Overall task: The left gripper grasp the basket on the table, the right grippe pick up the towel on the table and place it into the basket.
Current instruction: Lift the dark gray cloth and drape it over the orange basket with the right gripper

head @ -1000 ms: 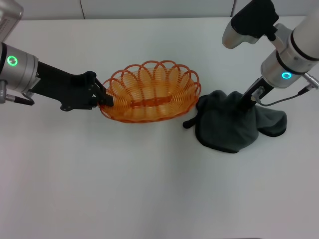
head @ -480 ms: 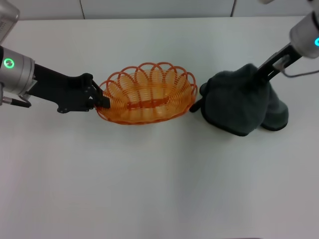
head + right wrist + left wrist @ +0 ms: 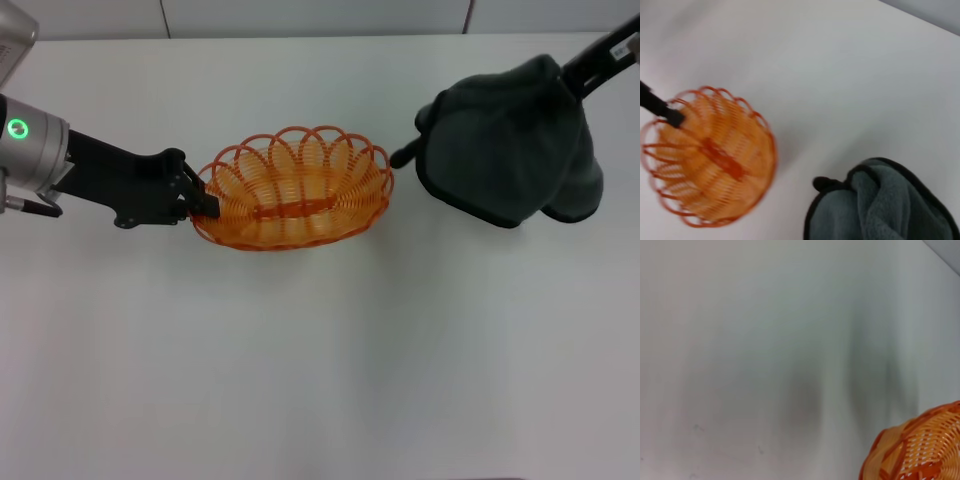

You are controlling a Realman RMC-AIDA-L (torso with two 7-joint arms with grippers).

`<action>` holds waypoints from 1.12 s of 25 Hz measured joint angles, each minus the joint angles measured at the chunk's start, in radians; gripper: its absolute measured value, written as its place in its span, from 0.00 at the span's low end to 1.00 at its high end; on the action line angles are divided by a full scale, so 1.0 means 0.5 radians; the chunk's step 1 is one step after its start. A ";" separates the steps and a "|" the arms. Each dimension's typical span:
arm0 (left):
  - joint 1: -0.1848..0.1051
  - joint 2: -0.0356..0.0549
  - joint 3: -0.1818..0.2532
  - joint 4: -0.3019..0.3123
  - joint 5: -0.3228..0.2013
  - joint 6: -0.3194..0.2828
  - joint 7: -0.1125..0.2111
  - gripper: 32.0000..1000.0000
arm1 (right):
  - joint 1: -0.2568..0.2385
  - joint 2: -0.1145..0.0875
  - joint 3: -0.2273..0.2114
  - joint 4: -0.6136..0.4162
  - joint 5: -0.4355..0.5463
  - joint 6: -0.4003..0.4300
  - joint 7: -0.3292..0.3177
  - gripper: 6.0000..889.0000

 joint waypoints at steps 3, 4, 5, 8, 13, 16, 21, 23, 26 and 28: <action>0.000 -0.001 0.000 -0.001 0.013 -0.007 -0.004 0.07 | 0.009 -0.049 0.005 -0.065 0.145 -0.134 0.014 0.08; 0.000 -0.001 0.000 -0.001 0.019 -0.008 -0.006 0.07 | 0.011 -0.062 0.005 -0.098 0.202 -0.180 0.023 0.08; 0.000 -0.001 0.000 -0.001 0.023 -0.008 -0.006 0.07 | 0.015 -0.079 0.005 -0.135 0.277 -0.229 0.035 0.08; 0.000 -0.002 0.000 -0.005 0.027 -0.008 -0.004 0.07 | 0.037 -0.113 0.006 -0.193 0.449 -0.303 0.068 0.08; -0.001 -0.007 0.000 -0.014 0.032 -0.008 -0.003 0.07 | 0.114 -0.126 0.005 -0.200 0.672 -0.337 0.096 0.08; -0.010 -0.008 0.000 -0.014 0.032 -0.008 -0.003 0.07 | 0.171 -0.109 -0.002 -0.181 0.728 -0.333 0.091 0.08; -0.019 -0.011 0.000 -0.014 0.033 -0.008 -0.003 0.07 | 0.259 -0.033 -0.007 -0.105 0.734 -0.319 0.043 0.08; -0.020 -0.011 0.000 -0.014 0.032 -0.007 -0.003 0.07 | 0.288 0.002 -0.010 -0.060 0.735 -0.311 0.019 0.08; -0.022 -0.011 0.000 -0.012 0.032 -0.007 -0.005 0.07 | 0.302 0.038 -0.015 -0.015 0.731 -0.286 -0.006 0.08; -0.023 -0.011 0.000 -0.009 0.032 -0.007 -0.008 0.07 | 0.305 0.057 -0.018 0.025 0.724 -0.264 -0.033 0.08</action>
